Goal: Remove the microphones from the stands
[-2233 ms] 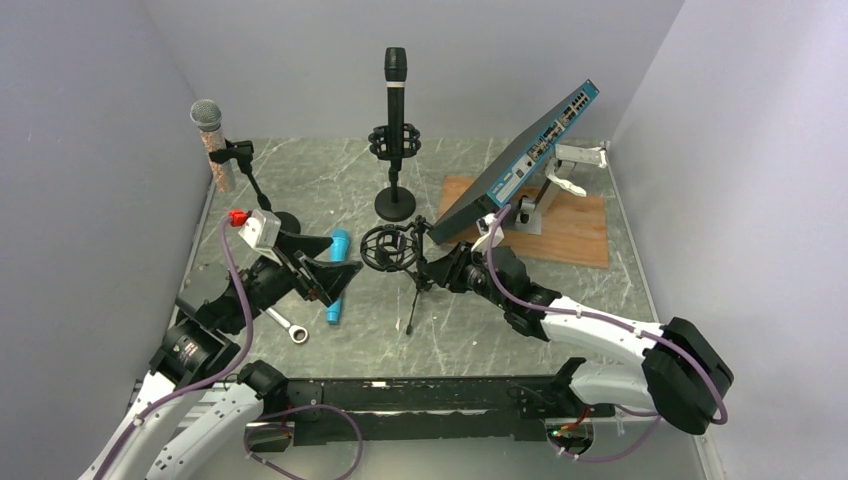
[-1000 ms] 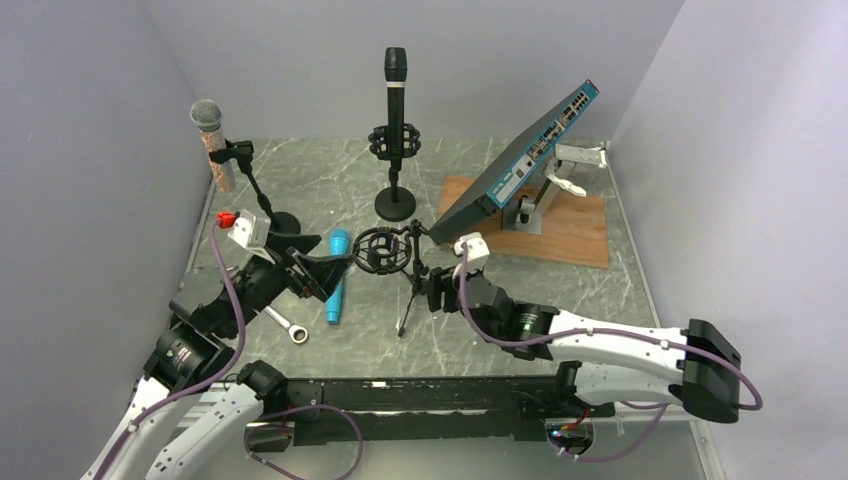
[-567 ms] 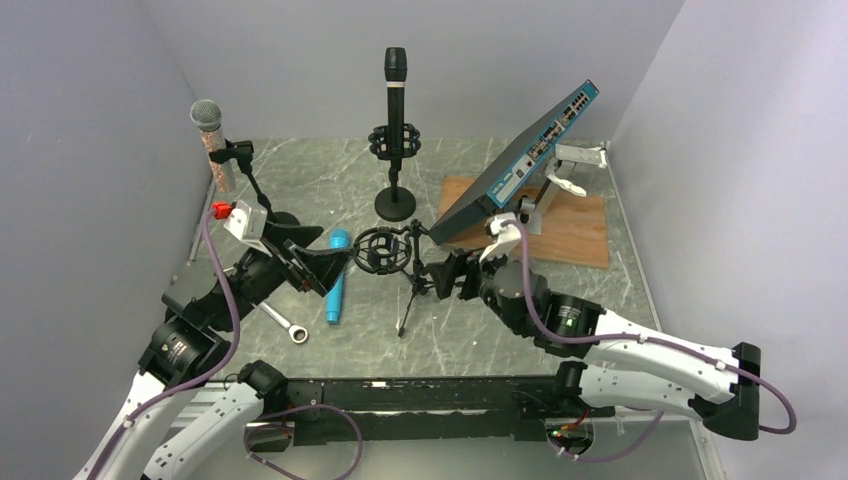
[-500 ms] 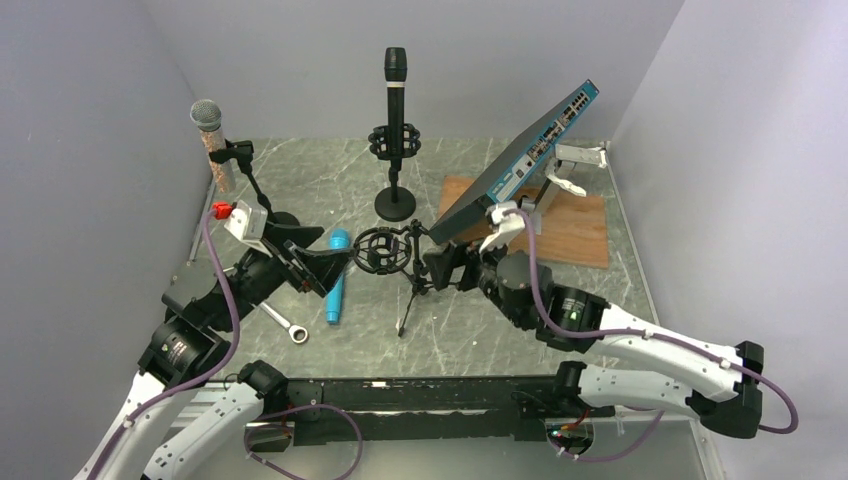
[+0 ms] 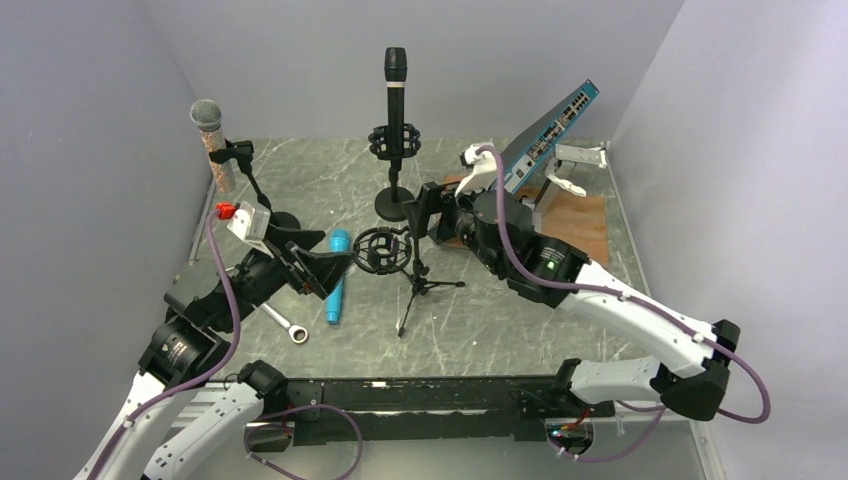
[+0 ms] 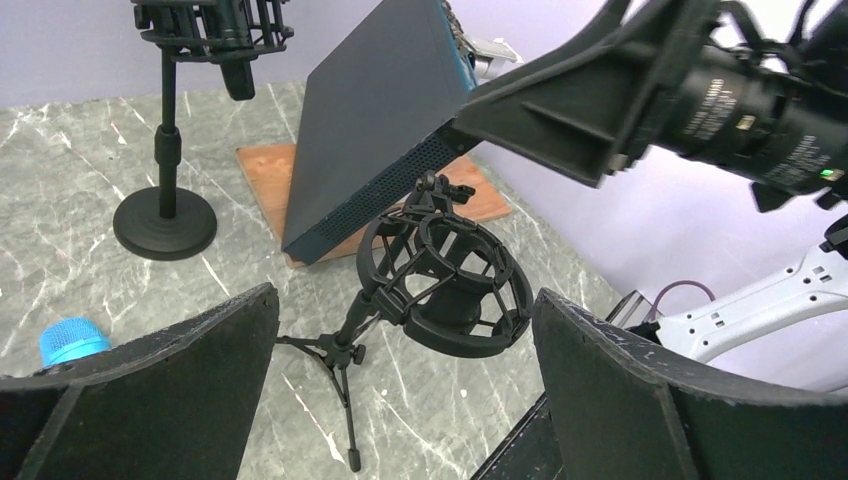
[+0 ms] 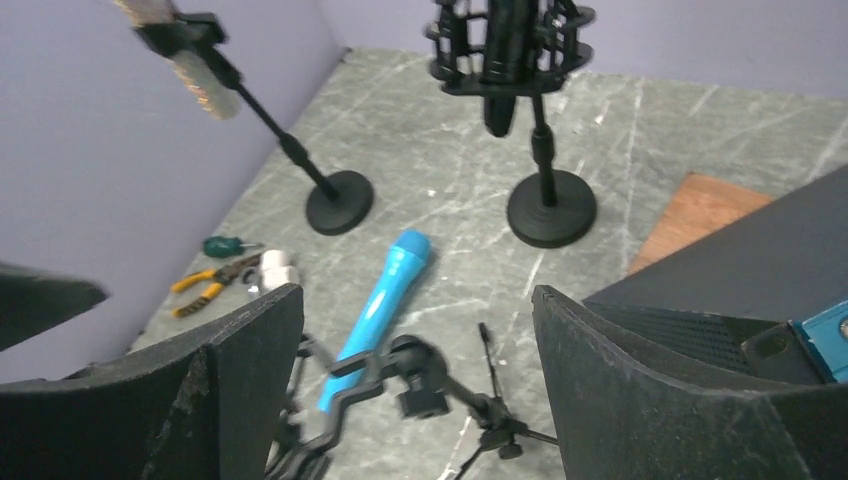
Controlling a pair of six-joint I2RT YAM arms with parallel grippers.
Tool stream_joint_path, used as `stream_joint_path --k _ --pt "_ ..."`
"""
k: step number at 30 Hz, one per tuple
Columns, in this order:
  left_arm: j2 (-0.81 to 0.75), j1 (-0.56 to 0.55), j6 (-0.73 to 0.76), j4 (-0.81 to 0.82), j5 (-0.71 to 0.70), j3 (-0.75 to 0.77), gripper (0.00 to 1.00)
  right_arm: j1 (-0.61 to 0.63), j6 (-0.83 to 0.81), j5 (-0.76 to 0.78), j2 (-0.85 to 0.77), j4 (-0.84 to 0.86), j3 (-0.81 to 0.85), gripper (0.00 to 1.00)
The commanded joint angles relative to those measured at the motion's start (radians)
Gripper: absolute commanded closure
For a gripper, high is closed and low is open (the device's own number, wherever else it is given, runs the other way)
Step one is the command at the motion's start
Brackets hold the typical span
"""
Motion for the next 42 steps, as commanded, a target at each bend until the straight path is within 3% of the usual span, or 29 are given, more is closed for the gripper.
stream_joint_path --k 1,9,20,30,42 --pt "-0.004 -0.002 0.0 -0.006 0.01 0.005 0.01 -0.044 -0.007 -0.047 0.04 0.011 -0.038 0.14" --pt "0.002 -0.001 0.013 -0.003 0.003 -0.007 0.0 -0.046 0.075 -0.039 0.046 0.027 -0.207 0.15" --pt "0.017 -0.002 0.016 -0.003 0.012 -0.003 0.01 -0.046 0.059 0.005 0.075 -0.017 -0.193 0.15" --pt "0.047 -0.002 0.001 0.009 0.035 -0.029 0.01 -0.046 0.185 -0.043 0.072 0.009 -0.341 0.16" --pt "0.144 -0.002 -0.028 0.064 0.17 -0.034 0.01 -0.047 0.214 -0.067 0.025 -0.014 -0.368 0.12"
